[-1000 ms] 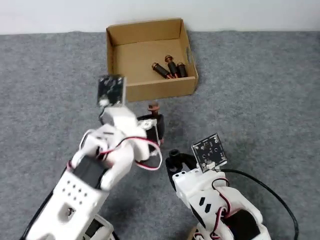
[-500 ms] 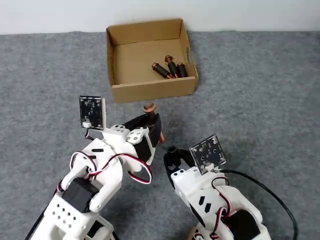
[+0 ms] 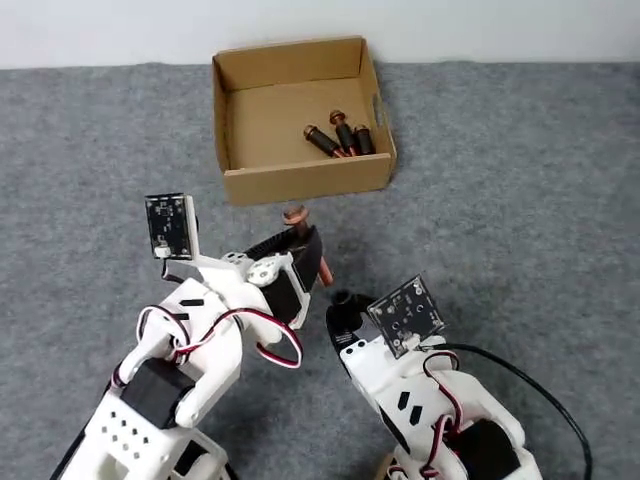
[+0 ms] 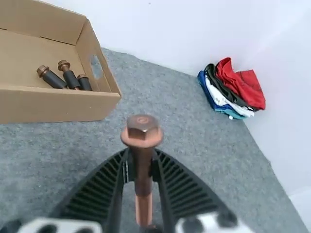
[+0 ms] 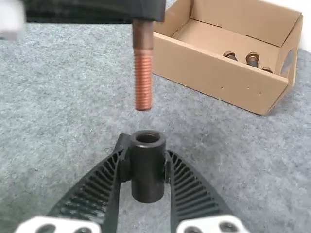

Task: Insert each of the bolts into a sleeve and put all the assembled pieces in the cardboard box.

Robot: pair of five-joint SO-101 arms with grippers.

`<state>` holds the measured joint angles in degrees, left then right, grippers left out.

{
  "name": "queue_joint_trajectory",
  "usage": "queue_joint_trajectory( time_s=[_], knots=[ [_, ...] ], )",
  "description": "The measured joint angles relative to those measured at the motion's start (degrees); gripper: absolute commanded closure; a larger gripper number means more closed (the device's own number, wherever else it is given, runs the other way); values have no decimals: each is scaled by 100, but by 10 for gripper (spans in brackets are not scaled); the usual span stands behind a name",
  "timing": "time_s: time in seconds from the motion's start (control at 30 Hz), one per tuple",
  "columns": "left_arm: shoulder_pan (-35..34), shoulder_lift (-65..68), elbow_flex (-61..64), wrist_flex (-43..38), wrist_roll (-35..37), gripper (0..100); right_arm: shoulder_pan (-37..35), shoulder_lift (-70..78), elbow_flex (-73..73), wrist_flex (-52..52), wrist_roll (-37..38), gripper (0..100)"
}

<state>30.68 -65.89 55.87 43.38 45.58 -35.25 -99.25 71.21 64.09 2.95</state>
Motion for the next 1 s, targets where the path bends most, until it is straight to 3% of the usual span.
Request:
queue_joint_trajectory(
  time_s=[0.83, 1.0],
  knots=[
    [598, -62, 571, -114, 62, 996, 9, 9, 9, -202, 18, 991],
    [800, -62, 571, 158, -88, 995, 9, 9, 9, -202, 18, 991]
  ],
)
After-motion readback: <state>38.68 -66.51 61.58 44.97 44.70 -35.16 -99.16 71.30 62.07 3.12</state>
